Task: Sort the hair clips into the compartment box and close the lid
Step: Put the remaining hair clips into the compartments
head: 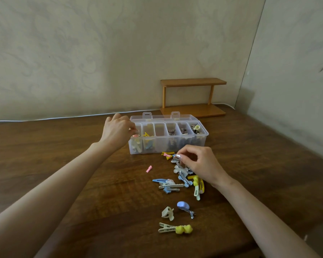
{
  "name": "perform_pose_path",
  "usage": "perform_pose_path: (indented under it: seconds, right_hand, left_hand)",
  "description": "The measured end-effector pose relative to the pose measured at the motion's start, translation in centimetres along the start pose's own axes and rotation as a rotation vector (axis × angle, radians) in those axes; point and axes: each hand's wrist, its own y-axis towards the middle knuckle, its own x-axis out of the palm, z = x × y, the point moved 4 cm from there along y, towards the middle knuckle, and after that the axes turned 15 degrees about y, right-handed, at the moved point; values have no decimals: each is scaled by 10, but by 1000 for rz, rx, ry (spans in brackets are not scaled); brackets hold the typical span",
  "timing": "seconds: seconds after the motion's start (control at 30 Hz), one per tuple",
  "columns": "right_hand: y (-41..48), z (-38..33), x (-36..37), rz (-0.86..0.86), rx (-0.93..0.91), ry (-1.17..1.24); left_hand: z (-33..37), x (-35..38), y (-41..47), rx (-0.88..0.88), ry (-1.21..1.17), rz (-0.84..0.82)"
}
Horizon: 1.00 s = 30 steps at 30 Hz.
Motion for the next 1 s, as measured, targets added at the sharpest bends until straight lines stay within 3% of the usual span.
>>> perform_pose_path:
  seconds: [0.23, 0.4, 0.63, 0.83, 1.0]
  right_hand:
    - [1, 0, 0, 0, 7, -4]
    - [0, 1, 0, -2, 16, -5]
    - [0, 1, 0, -3, 18, -4]
    - [1, 2, 0, -3, 2, 2]
    - [1, 5, 0, 0, 4, 3]
  left_hand:
    - [0, 0, 1, 52, -122, -179]
    - [-1, -3, 5, 39, -118, -108]
    - [4, 1, 20, 135, -30, -247]
    - [2, -4, 22, 96, -19, -160]
    - [-14, -14, 27, -96, -68, -37]
